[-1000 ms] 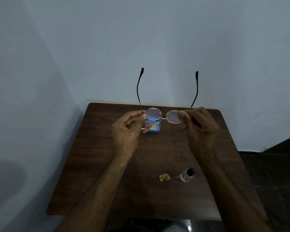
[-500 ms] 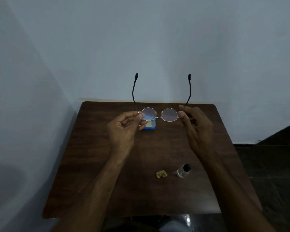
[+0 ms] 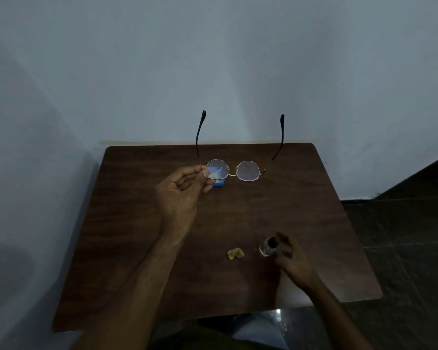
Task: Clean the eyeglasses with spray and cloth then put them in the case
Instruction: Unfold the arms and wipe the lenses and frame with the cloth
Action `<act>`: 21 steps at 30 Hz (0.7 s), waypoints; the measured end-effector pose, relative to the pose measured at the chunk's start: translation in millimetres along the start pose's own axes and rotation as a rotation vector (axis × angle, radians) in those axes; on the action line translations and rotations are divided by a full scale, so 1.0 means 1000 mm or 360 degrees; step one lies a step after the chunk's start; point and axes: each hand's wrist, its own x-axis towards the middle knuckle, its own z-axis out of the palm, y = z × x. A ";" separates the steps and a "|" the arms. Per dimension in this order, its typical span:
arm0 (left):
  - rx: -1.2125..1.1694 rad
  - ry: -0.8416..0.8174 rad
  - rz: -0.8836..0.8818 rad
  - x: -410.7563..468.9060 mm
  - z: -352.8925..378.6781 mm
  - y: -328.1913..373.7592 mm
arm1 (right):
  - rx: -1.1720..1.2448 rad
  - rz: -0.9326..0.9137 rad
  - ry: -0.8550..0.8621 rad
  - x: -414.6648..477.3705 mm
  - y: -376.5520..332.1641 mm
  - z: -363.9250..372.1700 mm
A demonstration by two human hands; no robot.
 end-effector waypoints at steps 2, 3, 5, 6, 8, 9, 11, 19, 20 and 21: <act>0.0017 0.0001 0.0021 0.000 0.002 0.000 | -0.0032 0.0032 -0.0048 0.001 0.009 0.011; 0.0024 0.0002 0.0028 0.000 0.003 0.000 | -0.0069 0.0031 -0.0050 0.003 0.014 0.015; 0.0034 0.0000 0.0034 -0.001 0.006 0.001 | -0.0121 -0.0024 -0.0026 0.007 0.021 0.022; 0.0030 0.0001 0.0032 -0.001 0.007 0.002 | -0.0114 -0.0046 -0.0012 0.008 0.024 0.024; 0.0003 0.0010 0.0021 -0.001 0.009 0.003 | -0.0098 -0.0081 0.0033 0.010 0.023 0.027; -0.0006 0.0018 0.0022 -0.001 0.009 0.003 | -0.0091 -0.0103 0.0048 0.010 0.020 0.028; -0.0006 0.0036 0.0030 -0.001 0.009 0.003 | -0.0048 -0.0154 0.0062 0.007 0.009 0.029; 0.0024 0.0162 0.0056 0.004 0.004 0.011 | 0.0359 -0.0671 0.0151 -0.015 -0.107 0.022; 0.0053 0.0175 0.0058 0.004 0.003 0.011 | 0.0432 -0.0735 0.0093 -0.018 -0.123 0.019; 0.0083 0.0185 0.0065 0.004 0.003 0.012 | 0.0476 -0.0769 0.0050 -0.019 -0.137 0.017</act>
